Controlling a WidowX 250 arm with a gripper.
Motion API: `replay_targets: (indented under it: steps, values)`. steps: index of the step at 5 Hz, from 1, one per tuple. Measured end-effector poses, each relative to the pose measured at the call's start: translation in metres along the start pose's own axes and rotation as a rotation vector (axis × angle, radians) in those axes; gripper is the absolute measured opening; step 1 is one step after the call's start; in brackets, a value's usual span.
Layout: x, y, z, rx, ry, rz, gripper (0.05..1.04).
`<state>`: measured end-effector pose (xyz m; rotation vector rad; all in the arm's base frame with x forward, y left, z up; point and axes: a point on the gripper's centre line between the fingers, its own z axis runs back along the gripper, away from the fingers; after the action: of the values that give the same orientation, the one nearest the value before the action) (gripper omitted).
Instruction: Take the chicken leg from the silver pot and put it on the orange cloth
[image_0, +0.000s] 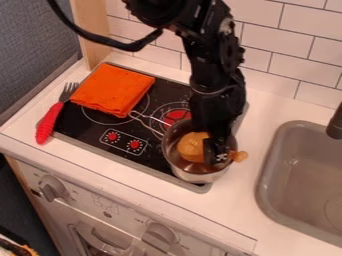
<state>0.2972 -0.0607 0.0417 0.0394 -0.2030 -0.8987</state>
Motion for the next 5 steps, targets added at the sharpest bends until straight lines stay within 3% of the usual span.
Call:
replay_targets:
  steps: [1,2,3,4,5]
  values:
    - [-0.001,0.001,-0.008,-0.003,0.016,0.015,0.999]
    - [-0.005,0.004,-0.028,-0.018,0.070,0.032,0.998]
    - [-0.008,0.014,-0.033,-0.006,0.089,0.063,0.948]
    - [-0.011,0.017,-0.033,-0.014,0.088,0.080,0.870]
    - [-0.015,0.022,-0.017,-0.015,0.061,0.121,0.870]
